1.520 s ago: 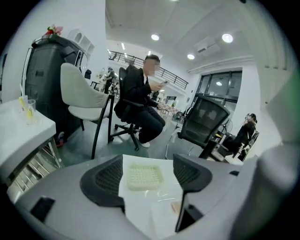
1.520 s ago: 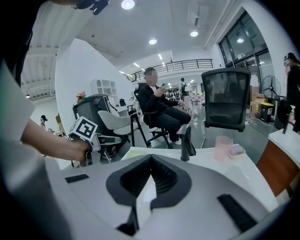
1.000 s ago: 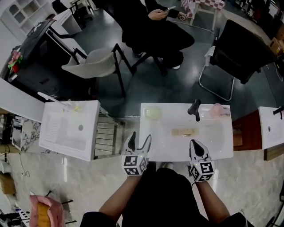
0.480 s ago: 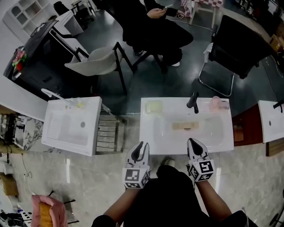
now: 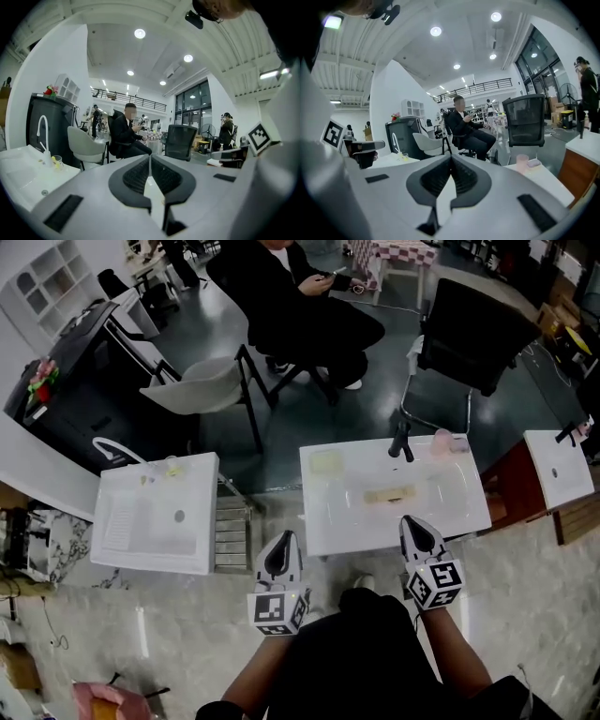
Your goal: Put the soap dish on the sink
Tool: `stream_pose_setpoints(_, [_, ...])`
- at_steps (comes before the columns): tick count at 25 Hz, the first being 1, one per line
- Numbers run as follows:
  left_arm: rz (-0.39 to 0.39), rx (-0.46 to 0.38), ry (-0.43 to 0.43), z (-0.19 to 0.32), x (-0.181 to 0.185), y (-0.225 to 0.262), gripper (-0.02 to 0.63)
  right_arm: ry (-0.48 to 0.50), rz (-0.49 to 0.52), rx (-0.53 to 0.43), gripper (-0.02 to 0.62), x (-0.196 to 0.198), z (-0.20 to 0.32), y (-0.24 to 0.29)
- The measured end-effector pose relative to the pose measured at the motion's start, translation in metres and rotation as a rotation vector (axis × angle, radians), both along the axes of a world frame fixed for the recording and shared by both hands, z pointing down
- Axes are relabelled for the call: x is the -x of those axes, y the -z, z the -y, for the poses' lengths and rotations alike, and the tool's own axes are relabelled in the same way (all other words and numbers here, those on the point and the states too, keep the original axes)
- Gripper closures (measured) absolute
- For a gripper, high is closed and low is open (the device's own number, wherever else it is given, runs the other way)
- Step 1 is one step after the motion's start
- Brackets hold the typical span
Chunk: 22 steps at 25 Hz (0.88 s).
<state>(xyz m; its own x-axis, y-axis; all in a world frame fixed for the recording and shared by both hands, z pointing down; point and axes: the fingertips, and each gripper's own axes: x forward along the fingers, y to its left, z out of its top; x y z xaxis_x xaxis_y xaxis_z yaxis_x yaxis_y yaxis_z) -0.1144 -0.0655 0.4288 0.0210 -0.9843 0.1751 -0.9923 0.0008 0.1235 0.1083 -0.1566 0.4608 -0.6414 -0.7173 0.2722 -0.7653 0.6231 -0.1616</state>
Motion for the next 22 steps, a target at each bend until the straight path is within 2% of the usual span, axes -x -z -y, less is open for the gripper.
stream_pose_setpoints(4, [-0.003,-0.029,-0.046,-0.030,0.017,0.017,0.586,-0.033,-0.033,-0.019,0.597,0.015,-0.036,0.011])
stream_pose_setpoints(8, [-0.020,-0.031,-0.085,-0.059,0.020,0.012,0.587,-0.050,-0.054,-0.034,0.597,0.019,-0.066,0.007])
stream_pose_setpoints(16, [-0.047,-0.049,-0.107,-0.103,0.028,0.005,0.589,-0.050,-0.127,-0.067,0.597,0.022,-0.114,0.010])
stream_pose_setpoints(22, [-0.064,-0.031,-0.122,-0.125,0.033,-0.002,0.589,-0.031,-0.160,-0.089,0.597,0.029,-0.136,0.015])
